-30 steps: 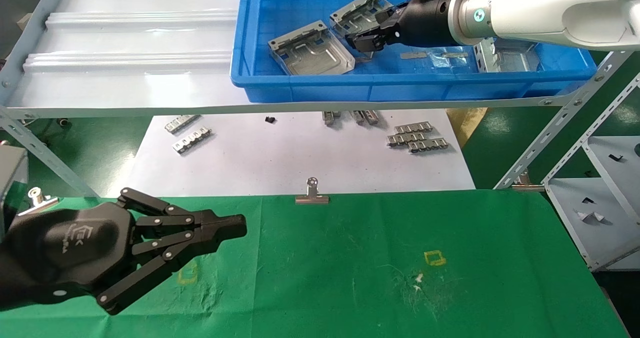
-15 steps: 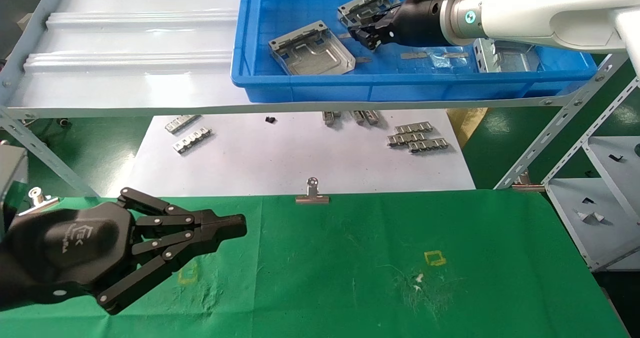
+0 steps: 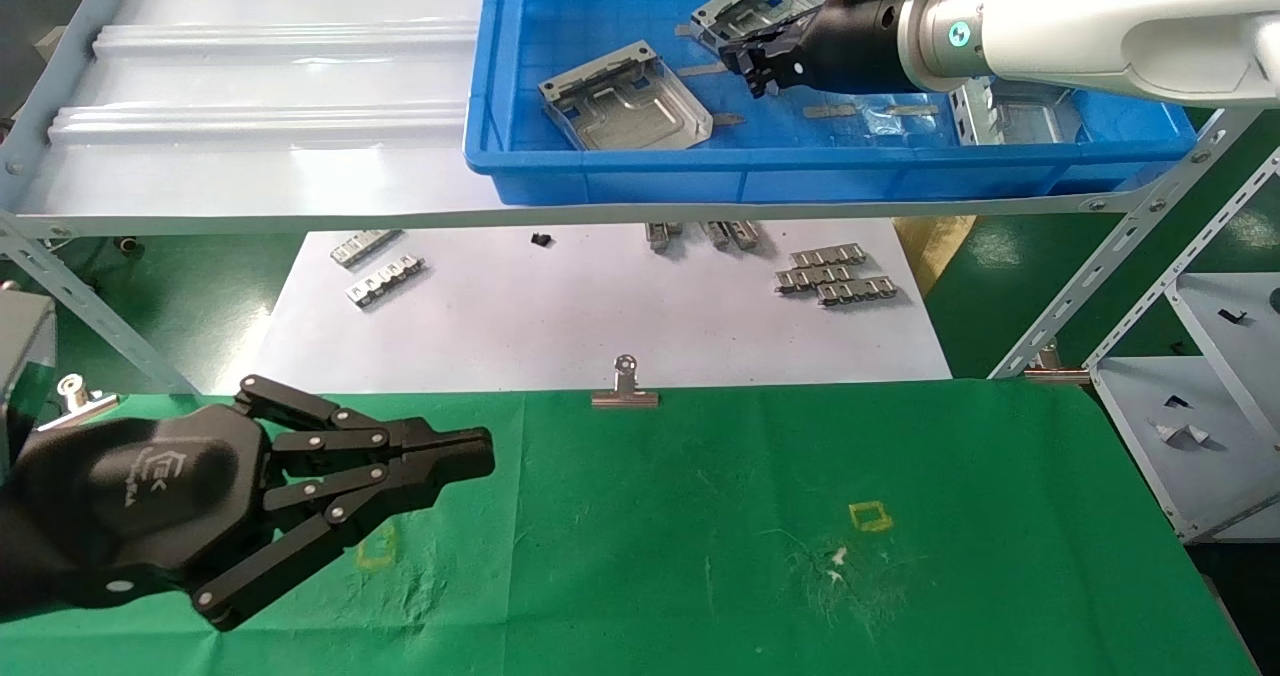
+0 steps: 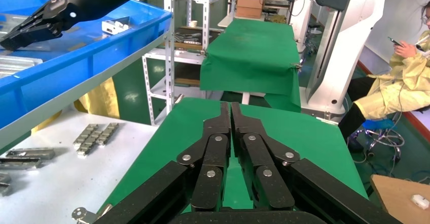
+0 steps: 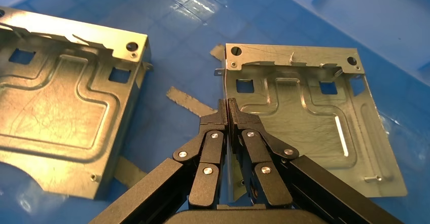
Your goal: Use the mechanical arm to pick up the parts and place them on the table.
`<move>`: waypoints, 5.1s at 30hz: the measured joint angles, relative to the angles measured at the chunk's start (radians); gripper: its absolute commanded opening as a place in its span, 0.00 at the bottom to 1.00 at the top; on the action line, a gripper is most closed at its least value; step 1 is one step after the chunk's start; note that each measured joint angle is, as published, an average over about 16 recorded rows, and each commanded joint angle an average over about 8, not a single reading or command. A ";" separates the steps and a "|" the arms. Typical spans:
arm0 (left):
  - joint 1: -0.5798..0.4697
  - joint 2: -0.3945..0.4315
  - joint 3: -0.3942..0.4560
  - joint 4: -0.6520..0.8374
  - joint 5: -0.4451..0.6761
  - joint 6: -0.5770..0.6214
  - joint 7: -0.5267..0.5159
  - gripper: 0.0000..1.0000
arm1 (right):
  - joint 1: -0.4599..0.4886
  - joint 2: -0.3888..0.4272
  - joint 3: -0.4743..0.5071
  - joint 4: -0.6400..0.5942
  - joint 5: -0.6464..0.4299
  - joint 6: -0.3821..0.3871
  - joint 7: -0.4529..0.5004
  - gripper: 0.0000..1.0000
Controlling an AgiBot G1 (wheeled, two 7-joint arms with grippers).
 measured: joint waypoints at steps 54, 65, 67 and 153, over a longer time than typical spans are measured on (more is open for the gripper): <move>0.000 0.000 0.000 0.000 0.000 0.000 0.000 1.00 | -0.224 0.623 -0.346 0.678 0.276 -0.636 -0.421 0.00; 0.000 0.000 0.000 0.000 0.000 0.000 0.000 1.00 | -0.237 0.473 -0.400 0.424 0.164 -0.602 -0.577 0.00; 0.000 0.000 0.000 0.000 0.000 0.000 0.000 1.00 | -0.237 0.455 -0.404 0.385 0.160 -0.606 -0.601 0.00; 0.000 0.000 0.000 0.000 0.000 0.000 0.000 1.00 | -0.554 0.572 0.069 0.632 0.535 -0.718 -0.455 1.00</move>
